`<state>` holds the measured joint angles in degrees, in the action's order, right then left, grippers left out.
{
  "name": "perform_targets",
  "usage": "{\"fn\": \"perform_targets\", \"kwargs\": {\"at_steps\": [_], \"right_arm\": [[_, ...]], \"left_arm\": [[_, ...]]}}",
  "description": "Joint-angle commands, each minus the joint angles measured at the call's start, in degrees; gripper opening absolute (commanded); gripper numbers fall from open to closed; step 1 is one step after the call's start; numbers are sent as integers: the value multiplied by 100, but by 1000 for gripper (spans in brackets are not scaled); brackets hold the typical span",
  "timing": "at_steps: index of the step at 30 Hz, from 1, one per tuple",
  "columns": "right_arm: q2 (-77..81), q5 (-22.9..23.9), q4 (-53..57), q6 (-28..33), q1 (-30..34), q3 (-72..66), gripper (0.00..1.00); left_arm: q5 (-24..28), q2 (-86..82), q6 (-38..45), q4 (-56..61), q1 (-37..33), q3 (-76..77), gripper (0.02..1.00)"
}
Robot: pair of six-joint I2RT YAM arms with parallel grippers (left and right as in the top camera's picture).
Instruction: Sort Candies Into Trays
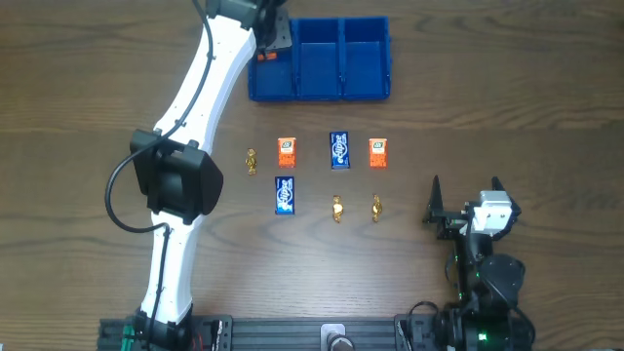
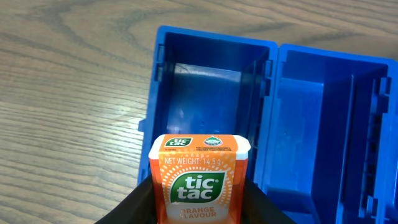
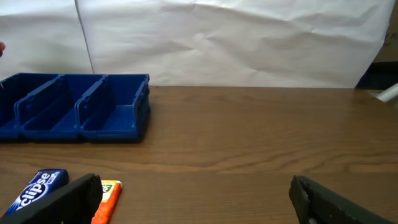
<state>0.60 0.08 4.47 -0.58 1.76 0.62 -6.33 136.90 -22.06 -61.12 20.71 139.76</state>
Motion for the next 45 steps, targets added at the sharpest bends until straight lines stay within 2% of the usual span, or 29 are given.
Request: {"fn": "perform_targets", "kwargs": {"at_steps": [1, 22, 24, 26, 27, 28, 30, 33, 41, 45], "right_arm": [[-44, -22, 31, 68, 24, -15, 998], [-44, -22, 31, 68, 24, -15, 996], [-42, -22, 31, 68, 24, -15, 998], [-44, -22, 31, 68, 24, -15, 1000], [-44, -22, 33, 68, 24, -15, 998], [-44, -22, 31, 68, 24, -15, 998], [-44, -22, 31, 68, 24, -15, 998], [-42, -22, 31, 68, 24, -15, 998], [-42, -22, 31, 68, 24, -15, 1000], [-44, -22, 31, 68, 24, -15, 998]], "left_arm": [[22, 160, 203, -227, -2, 94, 345], [238, 595, 332, -162, -17, 31, 362], [236, 592, 350, -164, -17, 31, 393], [236, 592, 372, -166, -17, 31, 478], [236, 592, 372, -164, -17, 31, 579], [249, 592, 369, -155, -15, 31, 772], [361, 590, 389, -155, -15, 31, 895], [382, 315, 398, -166, 52, 33, 987], [299, -625, 363, -741, 409, -129, 998], [306, -1438, 2, -352, 682, -1672, 998]]}}
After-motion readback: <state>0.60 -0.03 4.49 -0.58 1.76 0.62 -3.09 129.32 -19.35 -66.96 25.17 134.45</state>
